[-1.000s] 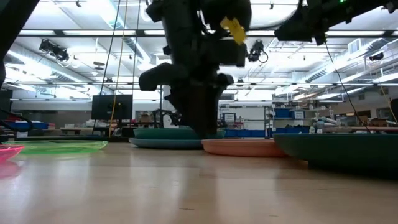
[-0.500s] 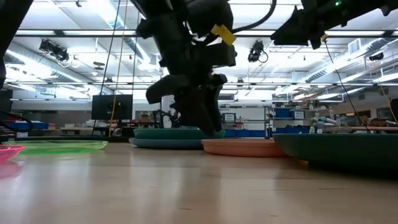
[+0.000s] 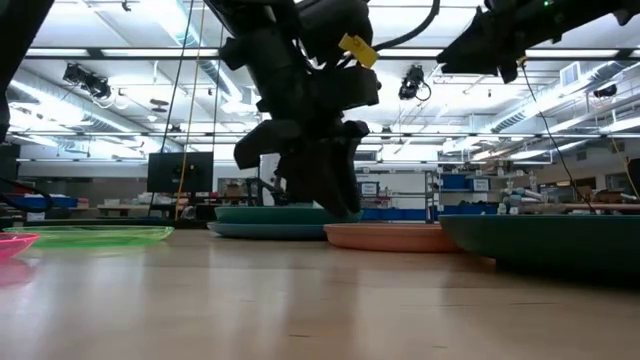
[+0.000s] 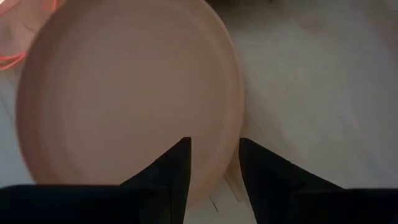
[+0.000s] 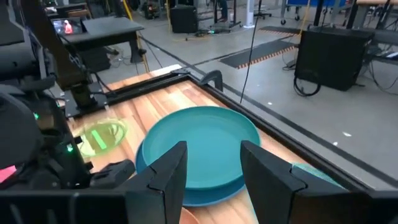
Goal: Stack plastic plates
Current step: Stack the brown plate on top of the dark green plate
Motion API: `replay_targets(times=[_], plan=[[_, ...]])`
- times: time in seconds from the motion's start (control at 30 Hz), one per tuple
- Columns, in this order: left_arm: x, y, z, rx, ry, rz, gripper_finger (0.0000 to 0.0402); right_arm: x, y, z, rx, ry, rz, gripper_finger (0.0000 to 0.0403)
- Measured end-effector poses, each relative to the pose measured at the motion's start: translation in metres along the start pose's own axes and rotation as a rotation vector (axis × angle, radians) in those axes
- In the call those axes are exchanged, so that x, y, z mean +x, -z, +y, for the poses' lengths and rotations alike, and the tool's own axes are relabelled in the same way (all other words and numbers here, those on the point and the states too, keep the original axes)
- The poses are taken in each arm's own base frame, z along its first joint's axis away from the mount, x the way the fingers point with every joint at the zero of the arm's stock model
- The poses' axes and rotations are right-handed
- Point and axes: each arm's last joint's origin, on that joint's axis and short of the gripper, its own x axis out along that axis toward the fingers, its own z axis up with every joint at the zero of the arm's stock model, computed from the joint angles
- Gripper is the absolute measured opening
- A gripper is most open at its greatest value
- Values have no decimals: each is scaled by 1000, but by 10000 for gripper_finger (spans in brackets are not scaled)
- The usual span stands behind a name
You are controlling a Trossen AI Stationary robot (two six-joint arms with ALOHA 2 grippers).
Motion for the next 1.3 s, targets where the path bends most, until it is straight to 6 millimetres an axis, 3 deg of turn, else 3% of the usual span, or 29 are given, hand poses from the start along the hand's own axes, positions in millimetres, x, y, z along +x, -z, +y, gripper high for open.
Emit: replay_targets(times=[0.47,0.67,0.93,1.3], plan=[[3,-1,-1,-9,-6,-14,142,3,5,2,27,-3,43,160],[14,5,-5,11,29,43,142,3,5,1,17,-3,47,160],[12,12,-16,-3,100,133,142,3,7,1,9,1,58,160],[1,8,-45,-113,331,195,142,3,6,1,10,0,55,160]])
